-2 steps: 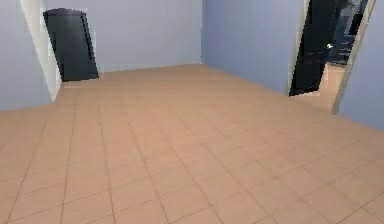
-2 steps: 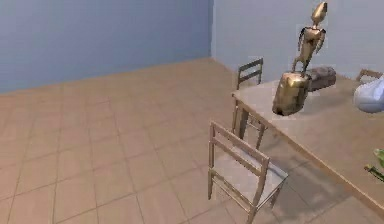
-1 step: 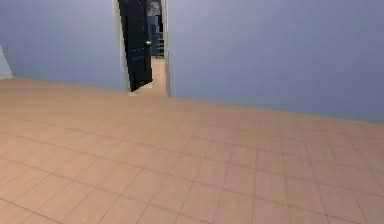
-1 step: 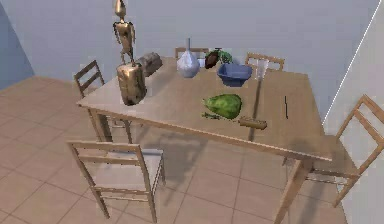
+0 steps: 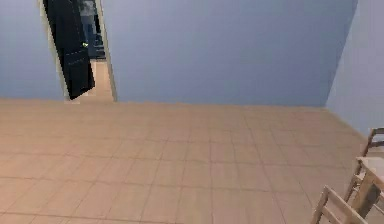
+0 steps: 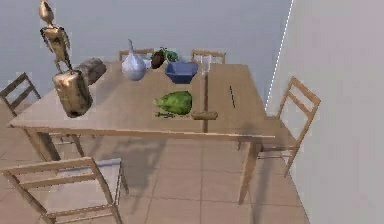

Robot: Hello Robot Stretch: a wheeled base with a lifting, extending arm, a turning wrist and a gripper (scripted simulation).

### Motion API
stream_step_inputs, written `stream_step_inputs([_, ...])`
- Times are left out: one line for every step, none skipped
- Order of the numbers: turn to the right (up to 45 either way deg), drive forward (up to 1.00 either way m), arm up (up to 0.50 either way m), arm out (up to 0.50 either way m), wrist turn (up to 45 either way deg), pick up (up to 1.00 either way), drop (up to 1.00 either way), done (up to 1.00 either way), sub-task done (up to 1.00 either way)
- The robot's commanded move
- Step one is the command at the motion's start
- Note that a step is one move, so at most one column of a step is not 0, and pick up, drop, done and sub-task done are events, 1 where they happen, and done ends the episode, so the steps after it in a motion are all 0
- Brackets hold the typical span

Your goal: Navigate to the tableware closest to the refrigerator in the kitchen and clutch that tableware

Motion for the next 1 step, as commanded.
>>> stream_step_inputs([0.0,0.85,0.00,0.00,0.0,0.00,0.00,0.00,0.00])
